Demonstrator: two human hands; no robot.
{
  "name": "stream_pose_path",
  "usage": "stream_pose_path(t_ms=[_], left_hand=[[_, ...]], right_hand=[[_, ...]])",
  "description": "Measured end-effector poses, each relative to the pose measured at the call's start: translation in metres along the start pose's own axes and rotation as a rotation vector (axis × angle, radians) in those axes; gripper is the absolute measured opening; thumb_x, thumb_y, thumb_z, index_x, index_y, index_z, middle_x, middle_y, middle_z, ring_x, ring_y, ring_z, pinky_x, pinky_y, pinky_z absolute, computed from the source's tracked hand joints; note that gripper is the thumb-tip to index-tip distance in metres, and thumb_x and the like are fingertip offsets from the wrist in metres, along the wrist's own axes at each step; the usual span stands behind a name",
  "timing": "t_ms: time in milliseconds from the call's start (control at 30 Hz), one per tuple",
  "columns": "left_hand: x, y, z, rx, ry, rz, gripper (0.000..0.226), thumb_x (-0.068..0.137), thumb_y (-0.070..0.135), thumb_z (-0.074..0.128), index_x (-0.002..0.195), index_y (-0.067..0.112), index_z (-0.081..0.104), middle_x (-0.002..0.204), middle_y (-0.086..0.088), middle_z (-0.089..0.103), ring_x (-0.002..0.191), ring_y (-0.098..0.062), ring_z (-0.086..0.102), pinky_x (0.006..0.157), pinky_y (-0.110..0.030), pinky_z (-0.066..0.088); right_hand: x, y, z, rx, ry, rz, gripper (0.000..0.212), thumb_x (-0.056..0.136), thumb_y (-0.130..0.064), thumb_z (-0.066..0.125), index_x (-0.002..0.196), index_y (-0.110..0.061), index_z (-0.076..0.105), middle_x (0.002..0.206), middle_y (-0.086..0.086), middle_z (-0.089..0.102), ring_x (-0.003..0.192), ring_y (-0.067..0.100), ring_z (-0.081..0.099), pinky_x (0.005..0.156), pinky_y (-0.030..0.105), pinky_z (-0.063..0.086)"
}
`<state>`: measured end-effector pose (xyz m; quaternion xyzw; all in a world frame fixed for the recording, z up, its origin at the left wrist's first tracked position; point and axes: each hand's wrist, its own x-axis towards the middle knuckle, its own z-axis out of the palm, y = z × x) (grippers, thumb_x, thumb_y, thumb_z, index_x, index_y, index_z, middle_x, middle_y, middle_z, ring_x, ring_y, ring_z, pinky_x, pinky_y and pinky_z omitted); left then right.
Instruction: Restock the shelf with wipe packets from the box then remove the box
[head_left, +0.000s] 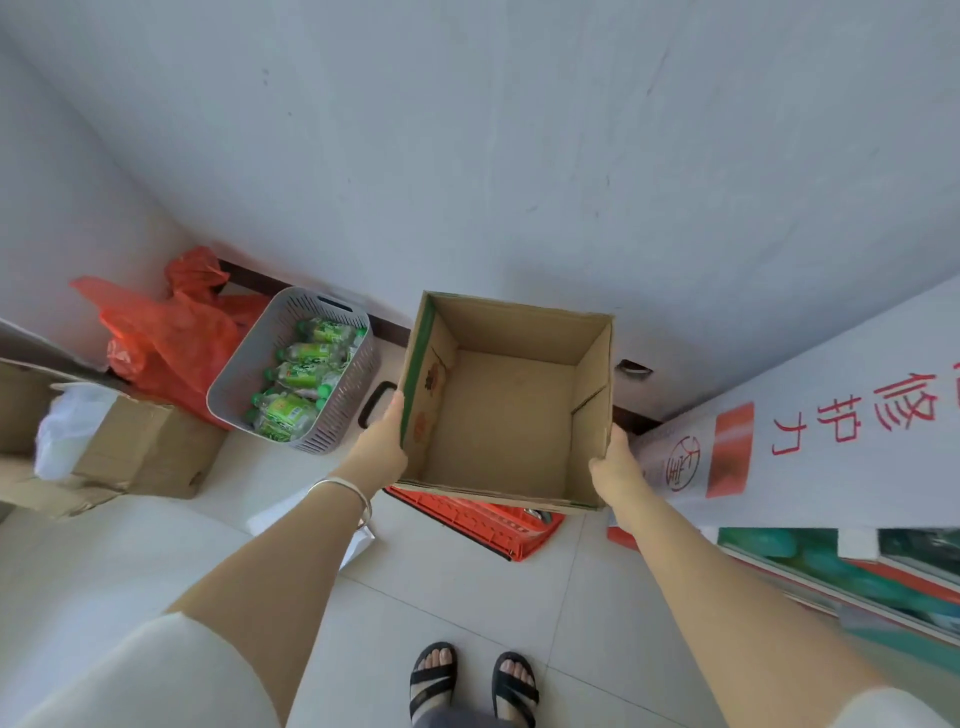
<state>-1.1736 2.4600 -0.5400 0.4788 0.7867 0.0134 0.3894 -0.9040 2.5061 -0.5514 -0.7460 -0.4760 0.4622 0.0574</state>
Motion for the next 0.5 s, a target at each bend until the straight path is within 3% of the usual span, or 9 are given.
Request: stream_pose_path(t_ms=[67, 167, 300, 367, 433, 500], left_hand=[[0.004, -0.003, 0.010, 0.044, -0.064, -0.012, 0.082, 0.087, -0.008, 0.040, 0.151, 0.019, -0.003, 0.140, -0.018, 0.036, 0.100, -0.028, 0.054, 0.070, -0.027, 0.044], [0.005, -0.004, 0.020, 0.011, -0.107, -0.018, 0.086, 0.088, -0.004, 0.042, 0.150, 0.019, -0.011, 0.134, -0.018, 0.043, 0.098, -0.028, 0.056, 0.073, -0.032, 0.050], [0.000, 0.009, 0.016, -0.036, -0.117, 0.012, 0.079, 0.090, 0.003, 0.049, 0.151, 0.016, 0.001, 0.142, -0.016, 0.032, 0.111, -0.029, 0.051, 0.078, -0.030, 0.048], [-0.005, 0.018, 0.008, -0.028, -0.114, 0.014, 0.074, 0.090, 0.006, 0.051, 0.151, 0.014, 0.010, 0.146, -0.017, 0.029, 0.121, -0.032, 0.046, 0.091, -0.034, 0.046], [-0.014, 0.026, -0.003, -0.009, -0.066, 0.048, 0.068, 0.091, 0.009, 0.052, 0.149, 0.013, 0.017, 0.147, -0.017, 0.030, 0.126, -0.033, 0.043, 0.101, -0.037, 0.041], [-0.025, 0.037, -0.018, -0.012, -0.011, 0.096, 0.061, 0.093, 0.011, 0.051, 0.147, 0.014, 0.025, 0.145, -0.015, 0.036, 0.125, -0.031, 0.045, 0.100, -0.036, 0.040]], right_hand=[[0.007, 0.006, 0.006, -0.033, -0.050, 0.022, 0.062, 0.097, 0.000, 0.036, 0.151, -0.021, 0.012, 0.144, 0.012, 0.041, 0.128, 0.033, 0.042, 0.105, 0.040, 0.035], [0.013, 0.009, 0.008, -0.121, -0.016, 0.039, 0.065, 0.096, 0.000, 0.036, 0.152, -0.019, 0.010, 0.144, 0.014, 0.042, 0.127, 0.034, 0.044, 0.103, 0.039, 0.037], [0.008, 0.002, -0.002, -0.156, -0.011, 0.024, 0.062, 0.096, -0.005, 0.042, 0.151, -0.015, 0.015, 0.142, 0.015, 0.044, 0.125, 0.035, 0.046, 0.098, 0.037, 0.040], [0.004, -0.003, -0.009, -0.158, -0.021, 0.004, 0.061, 0.095, -0.008, 0.045, 0.150, -0.016, 0.019, 0.141, 0.014, 0.046, 0.124, 0.034, 0.048, 0.100, 0.039, 0.043], [-0.001, -0.012, -0.015, -0.140, -0.022, -0.043, 0.060, 0.095, -0.010, 0.047, 0.149, -0.016, 0.022, 0.142, 0.013, 0.045, 0.126, 0.032, 0.046, 0.104, 0.040, 0.041], [-0.012, -0.027, -0.024, -0.121, -0.003, -0.092, 0.060, 0.096, -0.011, 0.048, 0.149, -0.015, 0.022, 0.145, 0.015, 0.041, 0.129, 0.032, 0.043, 0.106, 0.040, 0.038]])
